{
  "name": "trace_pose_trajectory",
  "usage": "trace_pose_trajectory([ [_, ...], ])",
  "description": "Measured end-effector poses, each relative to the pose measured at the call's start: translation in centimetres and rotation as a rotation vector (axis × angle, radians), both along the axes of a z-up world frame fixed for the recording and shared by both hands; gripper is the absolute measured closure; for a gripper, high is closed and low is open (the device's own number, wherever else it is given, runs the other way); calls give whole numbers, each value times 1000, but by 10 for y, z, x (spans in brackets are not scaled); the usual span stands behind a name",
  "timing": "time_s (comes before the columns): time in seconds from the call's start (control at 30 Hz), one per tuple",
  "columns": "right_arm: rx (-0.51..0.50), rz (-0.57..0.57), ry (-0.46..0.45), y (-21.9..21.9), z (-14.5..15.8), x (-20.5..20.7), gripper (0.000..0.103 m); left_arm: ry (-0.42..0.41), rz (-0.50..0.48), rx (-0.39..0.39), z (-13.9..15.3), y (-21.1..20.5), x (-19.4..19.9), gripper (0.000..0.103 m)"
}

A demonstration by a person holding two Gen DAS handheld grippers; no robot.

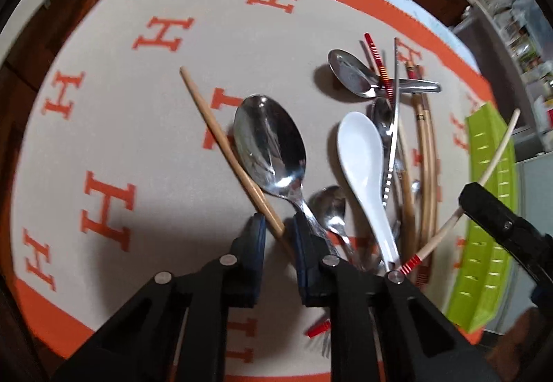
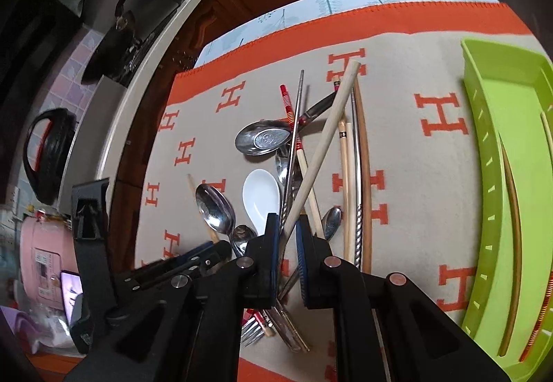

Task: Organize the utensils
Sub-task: 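Grasp a pale chopstick with the right tool while the left tool grasps a brown chopstick, then lower both chopsticks into the green tray and open both tools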

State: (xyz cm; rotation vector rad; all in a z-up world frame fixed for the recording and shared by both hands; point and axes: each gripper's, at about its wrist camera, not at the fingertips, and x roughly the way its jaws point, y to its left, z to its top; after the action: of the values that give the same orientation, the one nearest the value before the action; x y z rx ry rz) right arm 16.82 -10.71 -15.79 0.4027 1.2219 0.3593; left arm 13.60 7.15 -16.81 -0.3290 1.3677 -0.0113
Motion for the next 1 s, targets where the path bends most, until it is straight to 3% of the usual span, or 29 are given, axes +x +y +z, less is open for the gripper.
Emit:
trace_pose_trajectory([
  [0.17, 83, -20, -5, -19, 2, -3, 94, 5, 2, -105, 5, 12, -8, 95],
  [0.23, 105, -26, -11, -27, 8, -6, 97, -1, -12, -98, 10, 16, -12, 99],
  [0.53, 79, -101, -56, -79, 40, -33, 97, -11, -74, -124, 19, 6, -20, 99],
  [0.77, -94, -188, -139, -131, 80, -49, 98, -71, -96, -177, 51, 8, -28, 99],
  [1.0, -276, -246, -133, -171, 86, -44, 97, -146, -165, -218, 91, -11, -30, 99],
])
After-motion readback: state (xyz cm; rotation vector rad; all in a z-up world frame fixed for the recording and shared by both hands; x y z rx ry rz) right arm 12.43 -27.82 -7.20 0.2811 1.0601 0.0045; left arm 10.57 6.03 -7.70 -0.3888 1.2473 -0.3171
